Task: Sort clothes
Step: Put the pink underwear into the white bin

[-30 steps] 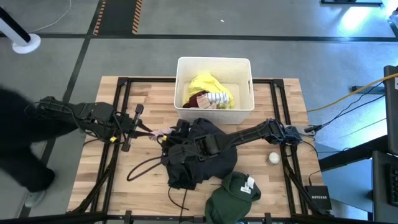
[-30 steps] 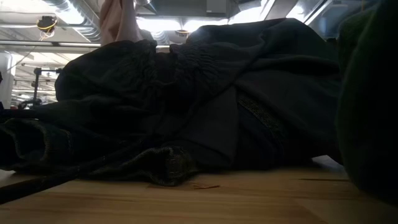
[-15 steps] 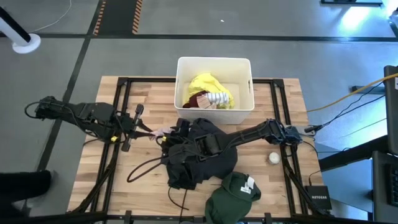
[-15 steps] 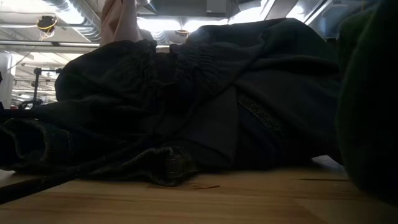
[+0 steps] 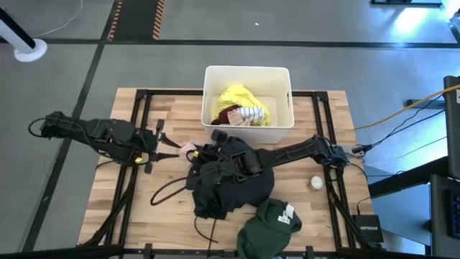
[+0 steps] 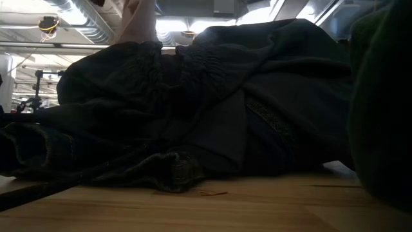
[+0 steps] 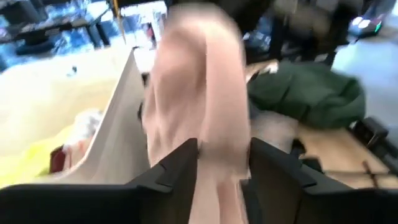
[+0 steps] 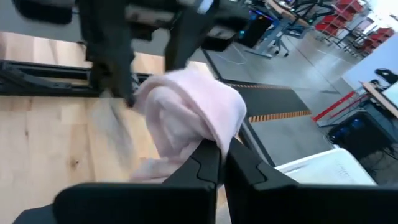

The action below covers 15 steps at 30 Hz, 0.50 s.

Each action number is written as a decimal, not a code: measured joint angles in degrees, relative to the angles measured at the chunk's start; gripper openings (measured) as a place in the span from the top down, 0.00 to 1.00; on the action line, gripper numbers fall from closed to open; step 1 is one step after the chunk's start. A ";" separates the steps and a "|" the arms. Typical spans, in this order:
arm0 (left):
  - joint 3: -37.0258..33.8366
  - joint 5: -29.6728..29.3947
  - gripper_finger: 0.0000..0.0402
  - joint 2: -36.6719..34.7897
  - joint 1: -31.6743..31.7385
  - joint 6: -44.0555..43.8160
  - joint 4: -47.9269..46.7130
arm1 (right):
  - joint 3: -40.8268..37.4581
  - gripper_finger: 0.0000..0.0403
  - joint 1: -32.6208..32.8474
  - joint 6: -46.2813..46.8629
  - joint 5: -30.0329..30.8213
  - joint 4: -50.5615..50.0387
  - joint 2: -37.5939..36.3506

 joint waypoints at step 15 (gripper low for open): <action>-0.04 -6.45 0.62 -2.28 0.00 0.02 -5.29 | 0.00 0.97 -0.50 -4.96 13.68 -1.99 -8.07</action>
